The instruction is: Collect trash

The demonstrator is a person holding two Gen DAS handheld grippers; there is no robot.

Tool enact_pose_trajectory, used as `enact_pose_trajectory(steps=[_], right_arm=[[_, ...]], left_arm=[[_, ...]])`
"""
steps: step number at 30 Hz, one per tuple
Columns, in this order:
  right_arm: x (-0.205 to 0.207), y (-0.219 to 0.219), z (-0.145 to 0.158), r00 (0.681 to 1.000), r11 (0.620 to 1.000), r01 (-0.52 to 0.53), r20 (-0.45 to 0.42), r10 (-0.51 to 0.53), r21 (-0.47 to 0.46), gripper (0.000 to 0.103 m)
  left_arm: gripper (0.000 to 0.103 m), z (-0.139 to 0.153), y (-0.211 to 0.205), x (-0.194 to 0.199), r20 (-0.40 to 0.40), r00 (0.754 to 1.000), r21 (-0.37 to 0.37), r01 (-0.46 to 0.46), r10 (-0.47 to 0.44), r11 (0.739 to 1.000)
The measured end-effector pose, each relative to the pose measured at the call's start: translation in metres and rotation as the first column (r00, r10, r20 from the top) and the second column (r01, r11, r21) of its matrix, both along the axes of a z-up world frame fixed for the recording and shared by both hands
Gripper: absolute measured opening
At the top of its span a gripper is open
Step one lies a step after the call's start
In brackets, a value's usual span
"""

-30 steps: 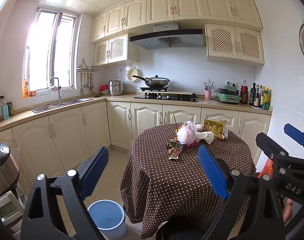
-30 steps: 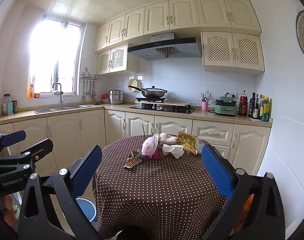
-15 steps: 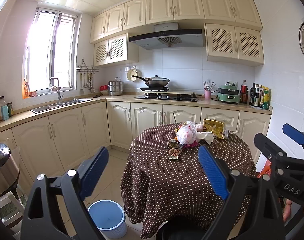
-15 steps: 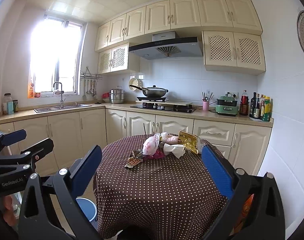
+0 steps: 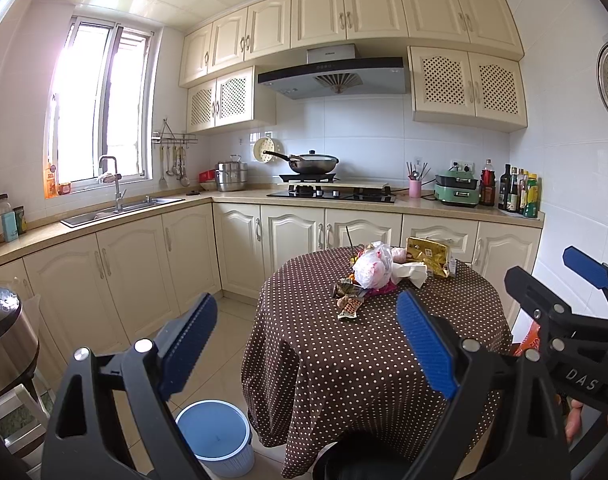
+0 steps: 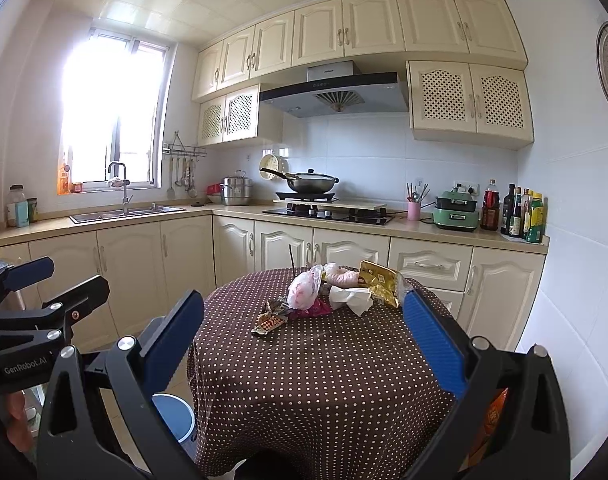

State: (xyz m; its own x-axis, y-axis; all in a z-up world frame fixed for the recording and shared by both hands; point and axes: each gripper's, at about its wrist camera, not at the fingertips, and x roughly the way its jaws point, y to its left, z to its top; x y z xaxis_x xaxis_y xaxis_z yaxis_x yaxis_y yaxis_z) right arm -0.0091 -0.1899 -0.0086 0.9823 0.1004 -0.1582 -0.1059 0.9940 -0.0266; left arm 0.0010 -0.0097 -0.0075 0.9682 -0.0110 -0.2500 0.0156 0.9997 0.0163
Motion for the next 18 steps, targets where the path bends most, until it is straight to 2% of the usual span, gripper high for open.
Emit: enact_pose_trajectory(steps=[18], right_arm=[[0.0006,0.0011,-0.0010,1.000,1.000,-0.003,-0.005,0.003,-0.002,0.096]], left_arm=[[0.089,-0.0003,-0.0009,0.0002,-0.002,1.000,0.002,0.001,-0.001,1.000]])
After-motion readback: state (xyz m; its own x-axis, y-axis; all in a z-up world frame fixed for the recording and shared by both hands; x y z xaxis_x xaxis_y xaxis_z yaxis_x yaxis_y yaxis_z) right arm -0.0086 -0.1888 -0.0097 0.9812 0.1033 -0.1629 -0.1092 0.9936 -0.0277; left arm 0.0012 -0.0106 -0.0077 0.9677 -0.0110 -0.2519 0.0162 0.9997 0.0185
